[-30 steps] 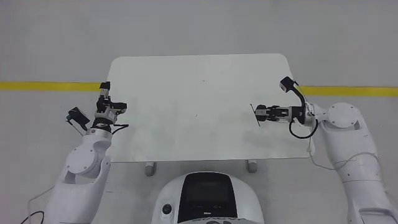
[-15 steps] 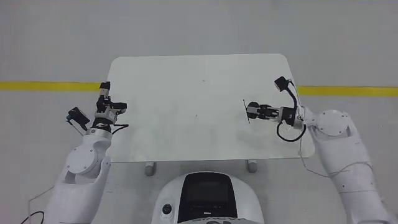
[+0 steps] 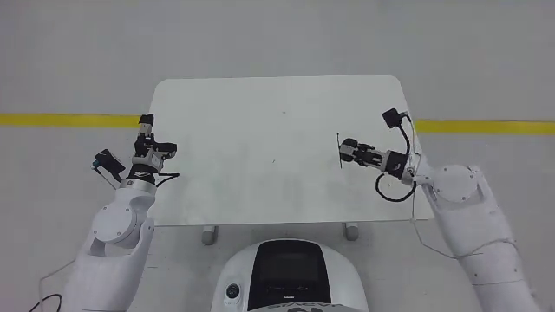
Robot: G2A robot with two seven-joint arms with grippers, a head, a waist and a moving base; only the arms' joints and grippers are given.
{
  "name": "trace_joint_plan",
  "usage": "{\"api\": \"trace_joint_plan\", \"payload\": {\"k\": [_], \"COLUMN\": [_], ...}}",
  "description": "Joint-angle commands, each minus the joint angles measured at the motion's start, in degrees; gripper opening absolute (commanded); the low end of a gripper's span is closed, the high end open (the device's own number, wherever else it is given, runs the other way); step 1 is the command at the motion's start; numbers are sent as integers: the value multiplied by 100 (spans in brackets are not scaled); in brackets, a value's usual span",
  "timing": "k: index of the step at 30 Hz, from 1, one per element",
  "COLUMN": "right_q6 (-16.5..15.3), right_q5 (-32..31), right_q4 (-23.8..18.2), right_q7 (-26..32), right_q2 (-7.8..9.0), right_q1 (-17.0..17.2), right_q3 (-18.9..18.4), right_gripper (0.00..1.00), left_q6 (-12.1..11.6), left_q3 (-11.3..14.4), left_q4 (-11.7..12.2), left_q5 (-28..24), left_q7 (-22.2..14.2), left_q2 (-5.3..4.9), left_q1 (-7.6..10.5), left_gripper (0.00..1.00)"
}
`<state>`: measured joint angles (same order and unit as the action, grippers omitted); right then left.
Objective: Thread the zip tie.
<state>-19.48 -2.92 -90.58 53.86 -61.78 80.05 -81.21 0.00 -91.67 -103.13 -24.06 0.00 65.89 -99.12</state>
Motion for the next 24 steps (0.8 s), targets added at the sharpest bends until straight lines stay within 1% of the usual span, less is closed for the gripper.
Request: {"api": "trace_joint_plan", "payload": {"k": [1, 7, 9, 12, 13, 15, 16, 18, 19, 20, 22, 23, 24], "right_q6": [0, 10, 0, 0, 0, 0, 0, 0, 0, 0, 0, 0, 0], "right_q5": [0, -7, -142, -122, -81, -18, -82, -115, -129, -129, -134, -87, -78], "right_q4": [0, 4, -32, -201, -318, -432, -470, -459, -449, -408, -336, -237, -196], "right_q7": [0, -30, -204, -536, -704, -932, -1078, -1322, -1428, -1566, -1677, -1702, -1779], "right_q2": [0, -1, -2, -7, -10, -14, -12, -13, -12, -11, -5, -2, 2], "right_q1": [0, 7, 37, 150, 207, 310, 360, 436, 459, 491, 516, 519, 498], "right_q3": [0, 2, 40, 69, 82, 103, 113, 145, 160, 174, 209, 232, 218], "right_gripper": [0, 0, 0, 0, 0, 0, 0, 0, 0, 0, 0, 0, 0], "left_q6": [0, 0, 0, 1, -6, -122, -143, -160, -183, -205, -215, -182, -50], "left_q3": [0, 0, 0, 41, 119, 273, 385, 663, 807, 1050, 1376, 1588, 1719], "left_q4": [0, 0, 0, -24, -115, -274, -343, -454, -482, -505, -497, -462, -410], "left_q5": [0, 0, 0, 48, 122, 321, 442, 786, 938, 1094, 1251, 1281, 1289], "left_q7": [0, 0, 0, -21, -95, -325, -435, -519, -518, -544, -478, -414, -255], "left_q2": [0, 0, 0, 4, 9, 11, 14, 24, 34, 52, 87, 115, 140], "left_q1": [0, 0, 0, 4, -26, -128, -188, -230, -228, -210, -126, -72, -26], "left_gripper": [100, 100, 100, 100, 100, 100, 100, 100, 100, 100, 100, 100, 100]}}
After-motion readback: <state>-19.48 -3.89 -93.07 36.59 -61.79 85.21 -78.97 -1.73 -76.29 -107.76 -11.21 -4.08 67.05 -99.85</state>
